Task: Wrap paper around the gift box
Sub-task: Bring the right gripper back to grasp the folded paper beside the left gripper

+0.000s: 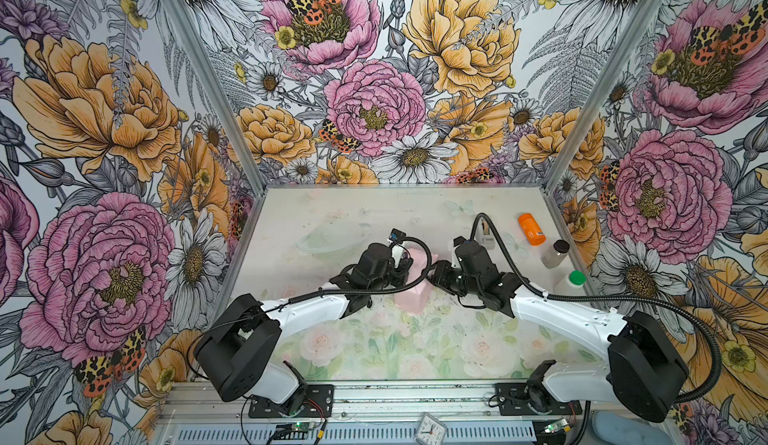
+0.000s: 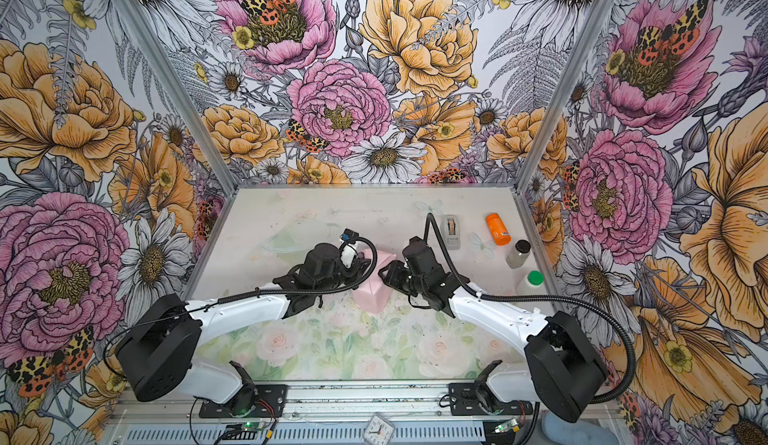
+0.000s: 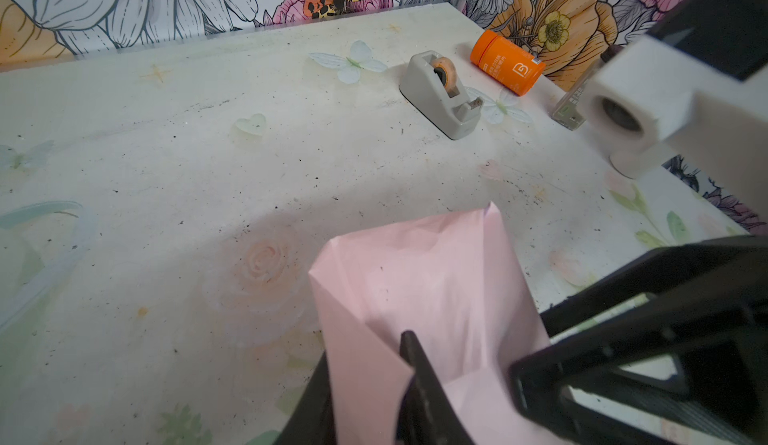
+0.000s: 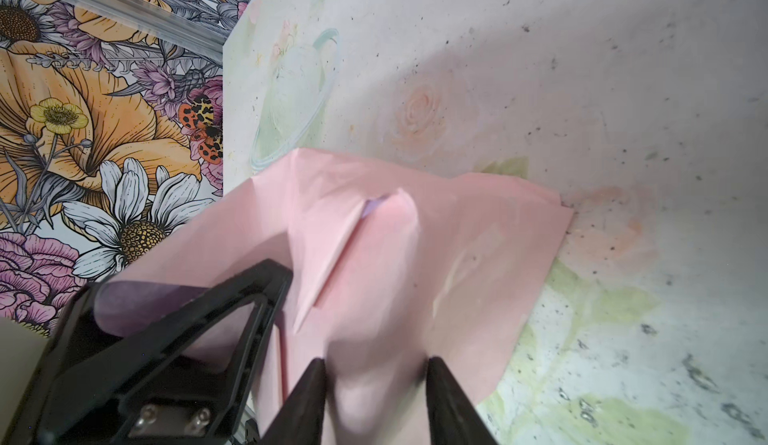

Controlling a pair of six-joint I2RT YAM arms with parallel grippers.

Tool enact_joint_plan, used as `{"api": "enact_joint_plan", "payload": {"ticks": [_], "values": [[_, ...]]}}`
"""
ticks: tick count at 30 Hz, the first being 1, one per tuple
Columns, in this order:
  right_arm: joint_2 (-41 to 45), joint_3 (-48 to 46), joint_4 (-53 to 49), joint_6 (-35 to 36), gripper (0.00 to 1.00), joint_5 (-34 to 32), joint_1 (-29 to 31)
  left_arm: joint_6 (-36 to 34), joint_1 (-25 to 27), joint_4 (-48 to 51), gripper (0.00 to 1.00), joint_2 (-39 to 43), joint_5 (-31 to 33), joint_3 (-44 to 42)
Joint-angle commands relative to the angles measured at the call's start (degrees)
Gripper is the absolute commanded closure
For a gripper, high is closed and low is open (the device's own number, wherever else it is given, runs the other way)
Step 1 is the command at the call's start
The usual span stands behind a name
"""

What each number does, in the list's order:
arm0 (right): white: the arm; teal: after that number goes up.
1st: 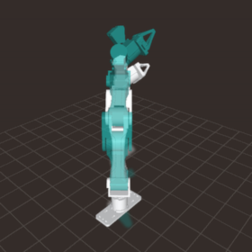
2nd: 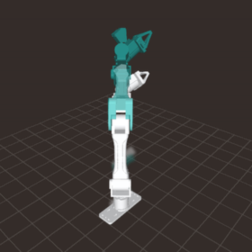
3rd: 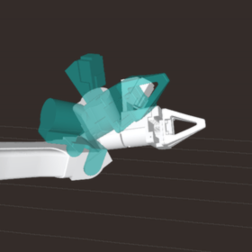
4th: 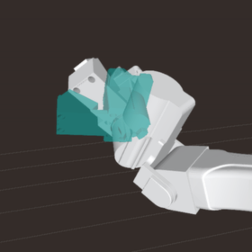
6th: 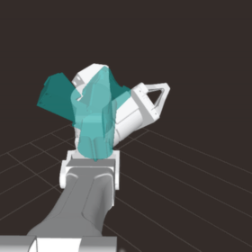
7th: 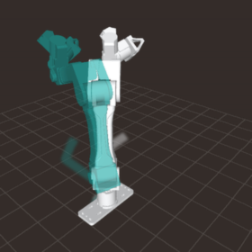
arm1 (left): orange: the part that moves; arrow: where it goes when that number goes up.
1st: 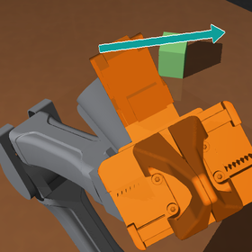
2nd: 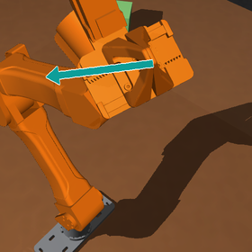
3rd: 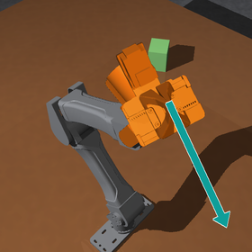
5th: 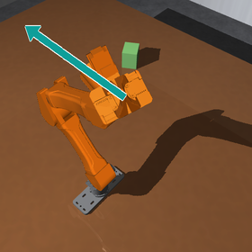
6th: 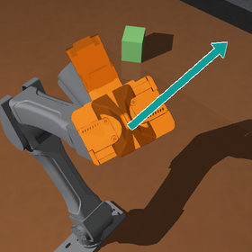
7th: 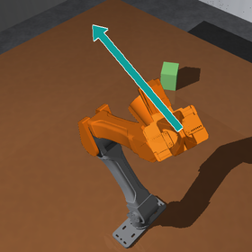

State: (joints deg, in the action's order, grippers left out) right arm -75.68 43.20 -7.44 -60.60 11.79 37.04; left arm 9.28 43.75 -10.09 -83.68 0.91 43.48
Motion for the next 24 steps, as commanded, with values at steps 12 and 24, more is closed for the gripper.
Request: {"api": "enact_joint_plan", "payload": {"ticks": [12, 24], "values": [[-0.7, -1.2, 0.3, 0.0, 0.62, -0.7, -0.6, 1.7, 2.3, 0.2, 0.67, 2.7, 0.2, -1.4], [-0.8, -1.5, 0.6, 0.0, 0.64, -0.7, -0.6, 2.7, 2.6, -0.4, 0.68, 5.9, 0.7, -3.6]]}}
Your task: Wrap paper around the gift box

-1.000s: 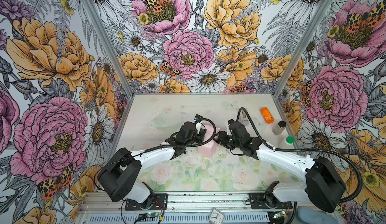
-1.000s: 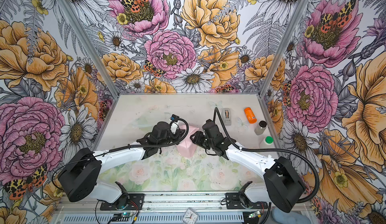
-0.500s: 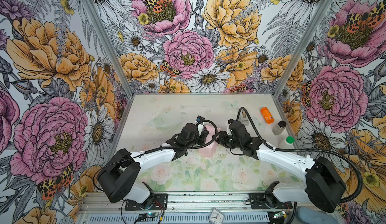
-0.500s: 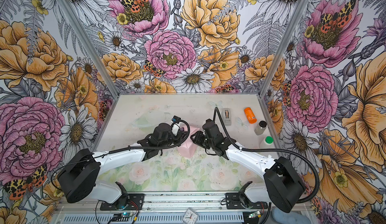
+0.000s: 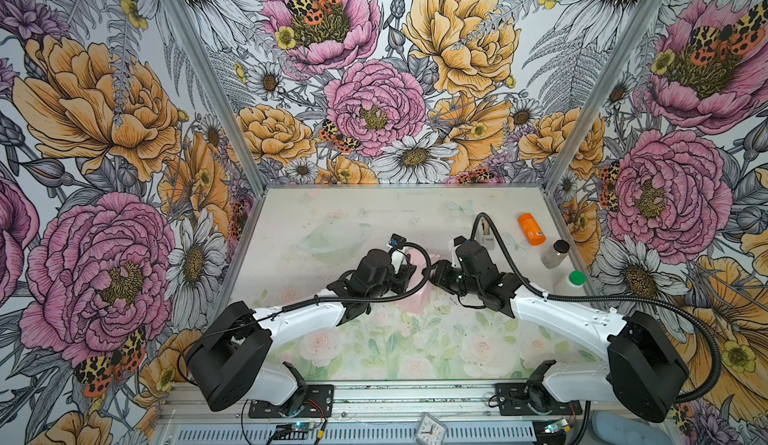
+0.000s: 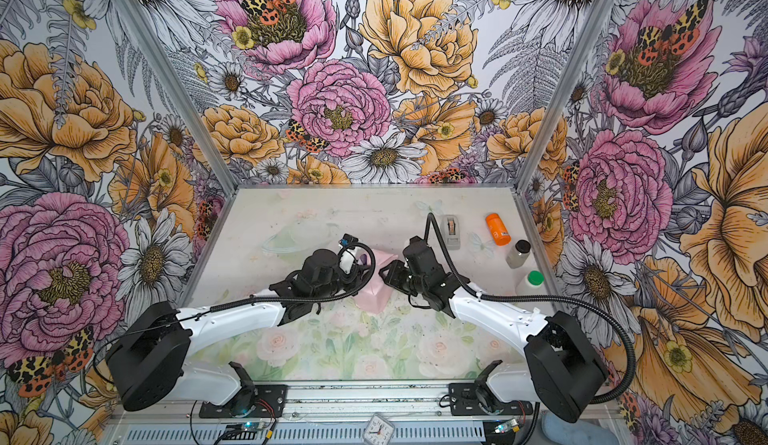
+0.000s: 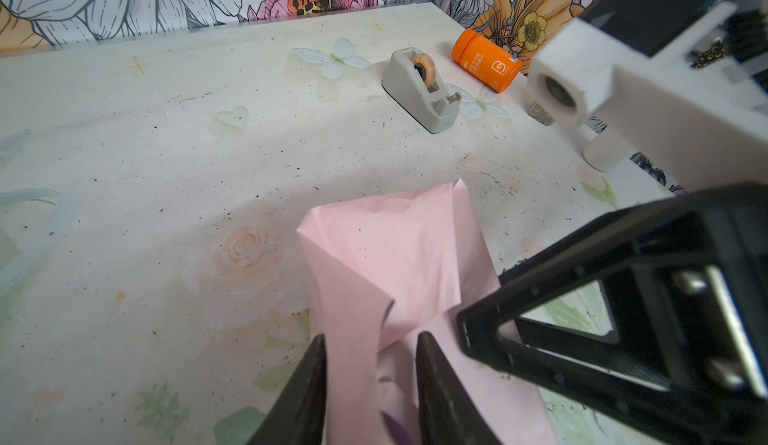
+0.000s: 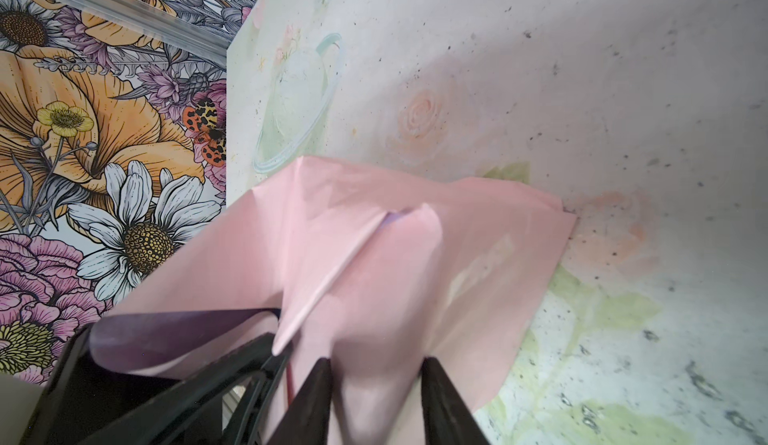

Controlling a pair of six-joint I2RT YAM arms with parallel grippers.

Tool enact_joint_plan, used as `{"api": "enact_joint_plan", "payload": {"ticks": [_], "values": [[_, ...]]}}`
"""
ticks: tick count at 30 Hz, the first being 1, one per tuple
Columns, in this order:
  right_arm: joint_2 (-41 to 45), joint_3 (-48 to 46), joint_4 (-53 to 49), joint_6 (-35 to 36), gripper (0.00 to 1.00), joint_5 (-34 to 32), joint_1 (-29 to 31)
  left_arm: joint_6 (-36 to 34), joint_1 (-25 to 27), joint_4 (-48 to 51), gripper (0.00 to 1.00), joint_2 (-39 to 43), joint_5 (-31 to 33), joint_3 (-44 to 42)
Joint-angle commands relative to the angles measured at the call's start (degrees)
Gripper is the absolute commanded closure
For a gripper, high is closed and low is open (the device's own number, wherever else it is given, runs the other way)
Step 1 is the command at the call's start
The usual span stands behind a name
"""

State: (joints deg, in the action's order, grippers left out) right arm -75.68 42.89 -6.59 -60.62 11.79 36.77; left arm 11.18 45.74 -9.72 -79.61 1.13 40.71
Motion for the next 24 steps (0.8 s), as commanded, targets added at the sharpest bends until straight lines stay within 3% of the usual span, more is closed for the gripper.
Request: {"api": "enact_joint_plan", "payload": {"ticks": [1, 9, 24], "values": [[-0.7, -1.3, -0.2, 0.0, 0.64, -0.6, -0.3, 0.7, 0.6, -0.8, 0.70, 2.2, 0.6, -0.9], [-0.6, -1.8, 0.5, 0.0, 0.65, 0.0, -0.3, 0.3, 0.4, -1.6, 0.75, 2.6, 1.4, -0.8], [-0.7, -1.7, 1.1, -0.1, 0.65, 0.2, -0.3, 0.4, 0.9, -4.3, 0.66, 1.0, -7.3, -1.6]]}}
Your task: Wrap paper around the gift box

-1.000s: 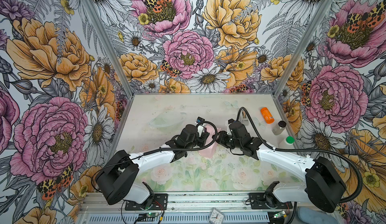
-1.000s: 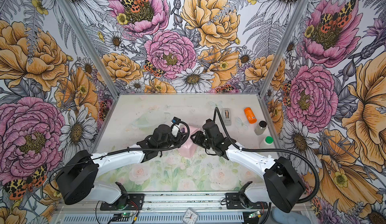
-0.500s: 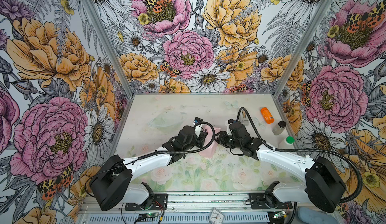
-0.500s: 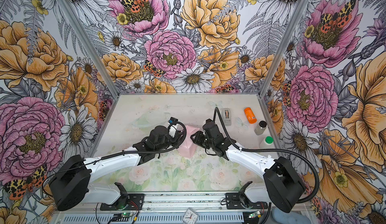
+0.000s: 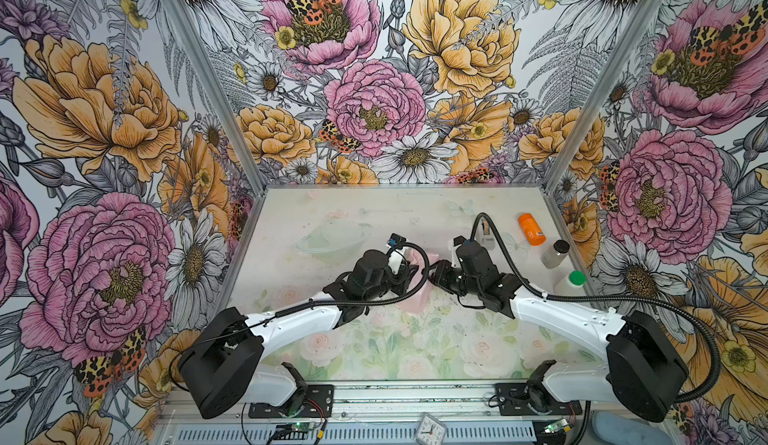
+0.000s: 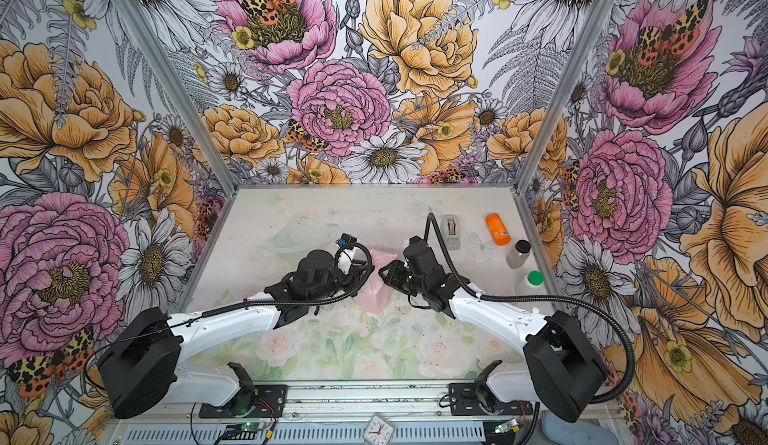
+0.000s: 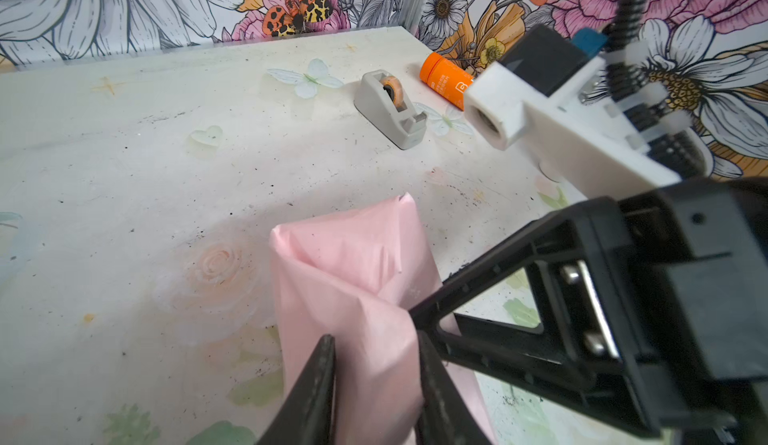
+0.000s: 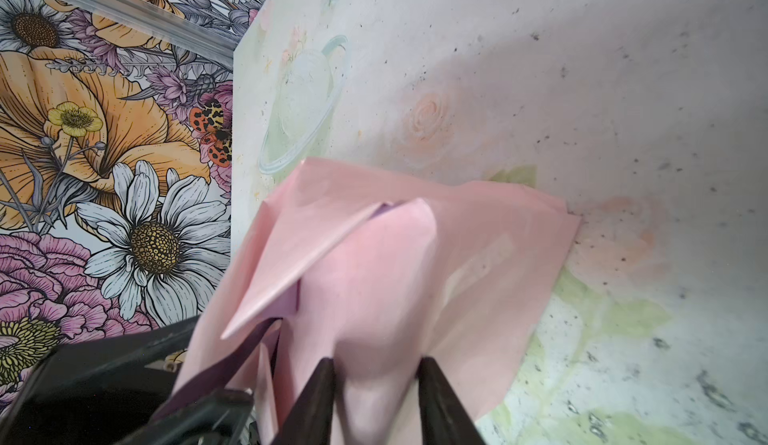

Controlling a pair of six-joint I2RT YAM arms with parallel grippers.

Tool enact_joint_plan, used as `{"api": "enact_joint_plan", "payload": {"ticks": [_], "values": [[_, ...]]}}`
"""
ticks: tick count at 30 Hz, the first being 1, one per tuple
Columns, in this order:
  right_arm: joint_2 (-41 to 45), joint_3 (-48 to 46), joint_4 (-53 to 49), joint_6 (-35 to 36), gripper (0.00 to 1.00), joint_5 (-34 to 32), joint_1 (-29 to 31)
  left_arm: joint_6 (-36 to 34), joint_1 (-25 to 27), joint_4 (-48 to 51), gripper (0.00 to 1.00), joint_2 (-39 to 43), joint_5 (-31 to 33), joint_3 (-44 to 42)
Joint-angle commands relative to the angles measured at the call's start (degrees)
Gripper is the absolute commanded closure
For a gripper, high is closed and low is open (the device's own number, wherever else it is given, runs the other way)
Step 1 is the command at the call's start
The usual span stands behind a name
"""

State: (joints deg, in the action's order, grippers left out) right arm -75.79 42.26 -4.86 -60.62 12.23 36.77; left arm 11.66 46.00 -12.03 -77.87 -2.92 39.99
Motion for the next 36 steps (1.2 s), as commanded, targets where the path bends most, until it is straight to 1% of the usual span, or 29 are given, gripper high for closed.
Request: {"api": "enact_joint_plan", "payload": {"ticks": [1, 5, 10, 14, 18, 22, 23, 24, 27, 31, 36], "values": [[-0.5, -1.1, -0.6, -0.2, 0.65, -0.2, -0.3, 0.1, 0.5, -2.2, 0.66, -1.0, -3.5, -1.1], [0.2, -1.1, -0.6, -0.2, 0.62, -0.3, -0.4, 0.7, 0.6, -2.6, 0.61, -1.1, -4.5, -2.5], [2.9, -1.4, -0.5, 0.0, 0.57, -0.3, -1.1, 1.9, 0.6, -3.7, 0.50, -0.4, -6.4, -4.7], [7.6, -2.2, -1.0, 0.3, 0.51, -0.5, -2.7, 2.2, 0.6, -4.3, 0.48, 0.6, -5.6, -6.2], [11.2, -0.2, -5.8, 3.9, 0.47, -3.7, -4.7, 2.2, 0.4, -4.0, 0.47, 2.1, -3.9, -6.6], [8.8, 4.9, -7.5, 10.1, 0.45, -4.1, -6.1, 1.5, 0.2, -2.5, 0.42, 3.4, -1.5, -6.2], [7.6, 6.4, -7.7, 11.8, 0.47, -3.9, -6.1, 1.4, 0.0, -2.2, 0.42, 3.6, -1.1, -6.1], [6.0, 8.3, -8.0, 13.5, 0.52, -3.5, -6.0, 1.3, -0.2, -2.1, 0.42, 3.7, -1.0, -6.1], [1.1, 13.0, -8.1, 16.7, 0.59, -0.5, -6.0, 1.4, -0.6, -1.6, 0.42, 4.0, -0.6, -6.0], [-3.8, 16.2, -8.0, 18.4, 0.69, 2.0, -5.8, 1.4, -1.0, -1.1, 0.42, 5.0, 0.0, -6.4], [-7.9, 16.8, -8.0, 19.3, 0.77, 5.1, -5.7, 2.0, -1.6, -1.0, 0.42, 6.2, 0.4, -7.1]]}}
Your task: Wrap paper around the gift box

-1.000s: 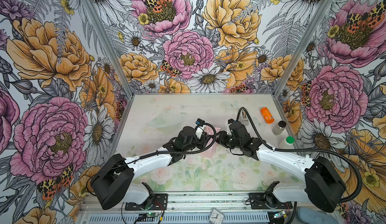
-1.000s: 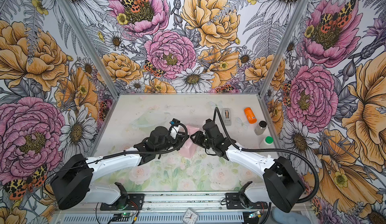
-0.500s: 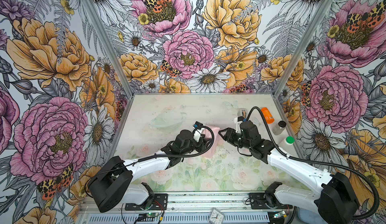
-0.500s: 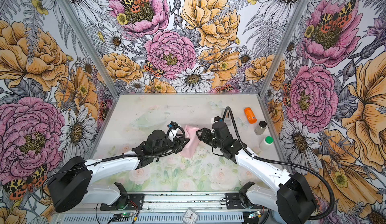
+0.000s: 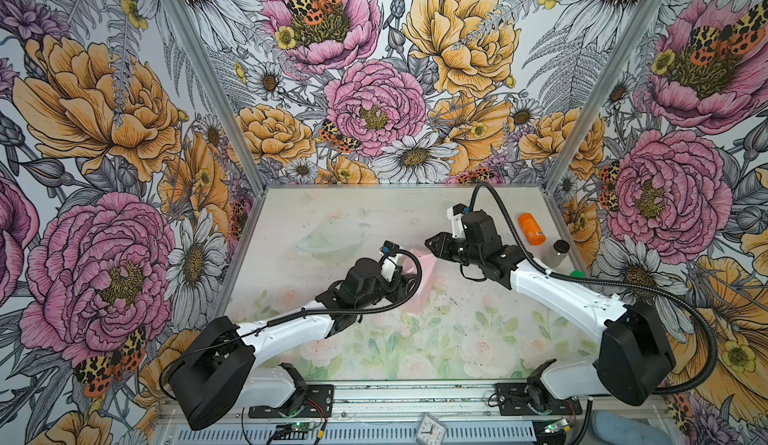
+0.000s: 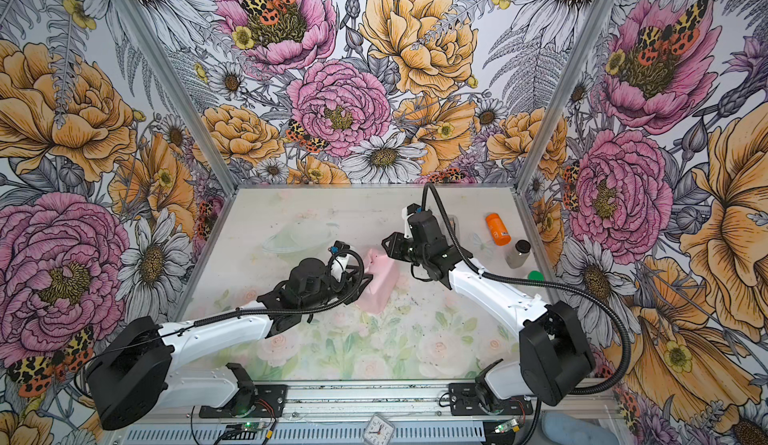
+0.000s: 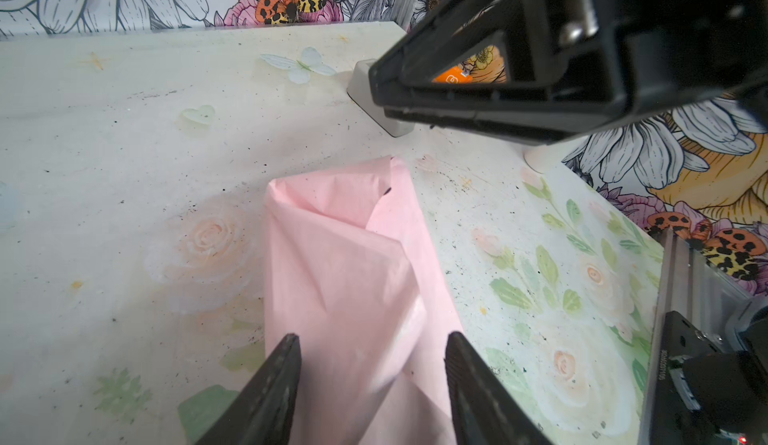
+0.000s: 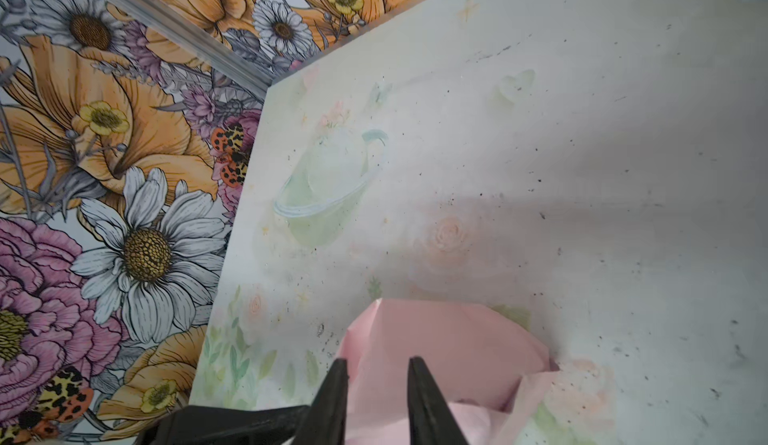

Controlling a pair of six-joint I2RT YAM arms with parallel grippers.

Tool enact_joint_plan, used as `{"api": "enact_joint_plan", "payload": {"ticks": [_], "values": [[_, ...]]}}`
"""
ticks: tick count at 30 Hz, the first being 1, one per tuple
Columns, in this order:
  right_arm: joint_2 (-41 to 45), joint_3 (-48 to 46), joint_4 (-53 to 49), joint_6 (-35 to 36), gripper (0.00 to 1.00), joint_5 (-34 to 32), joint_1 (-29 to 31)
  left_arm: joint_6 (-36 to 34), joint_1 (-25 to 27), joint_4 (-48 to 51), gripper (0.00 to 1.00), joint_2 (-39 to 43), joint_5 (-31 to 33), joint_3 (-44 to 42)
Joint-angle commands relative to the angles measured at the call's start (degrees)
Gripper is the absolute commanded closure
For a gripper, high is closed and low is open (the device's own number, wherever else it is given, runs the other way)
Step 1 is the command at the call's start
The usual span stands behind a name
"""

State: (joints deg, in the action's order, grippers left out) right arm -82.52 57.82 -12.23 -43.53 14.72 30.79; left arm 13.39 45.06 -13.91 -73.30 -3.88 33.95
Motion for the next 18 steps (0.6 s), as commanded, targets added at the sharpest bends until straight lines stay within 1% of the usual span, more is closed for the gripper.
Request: {"api": "enact_joint_plan", "payload": {"ticks": [1, 6, 10, 12, 14, 16, 18], "values": [[-1.4, 0.9, -0.7, 2.0, 0.78, 3.2, 0.4, 0.5, -0.9, 0.8, 0.42, 1.9, 1.3, -1.4], [-1.2, -1.2, -0.7, 1.8, 0.82, 5.0, 0.8, 1.6, -2.0, -0.1, 0.44, 2.6, 0.9, -2.3], [-0.8, -2.5, -0.8, 1.3, 0.84, 6.4, 1.3, 2.0, -2.3, -0.6, 0.55, 2.8, 1.9, -2.5], [-0.4, -3.4, -0.8, 0.8, 0.85, 6.5, 1.8, 2.0, -2.4, -1.3, 0.57, 2.8, 1.8, -2.4], [-0.3, -4.3, -0.8, 0.6, 0.85, 6.7, 2.3, 1.7, -2.4, -2.3, 0.57, 2.7, 1.4, -2.2], [-0.3, -5.3, -0.8, 0.4, 0.86, 6.6, 2.5, 1.3, -2.3, -3.6, 0.53, 2.3, 0.8, -1.9], [-0.2, -6.0, -0.8, 0.4, 0.86, 6.0, 2.5, 0.9, -2.5, -4.2, 0.53, 1.7, 0.0, -1.3]]}}
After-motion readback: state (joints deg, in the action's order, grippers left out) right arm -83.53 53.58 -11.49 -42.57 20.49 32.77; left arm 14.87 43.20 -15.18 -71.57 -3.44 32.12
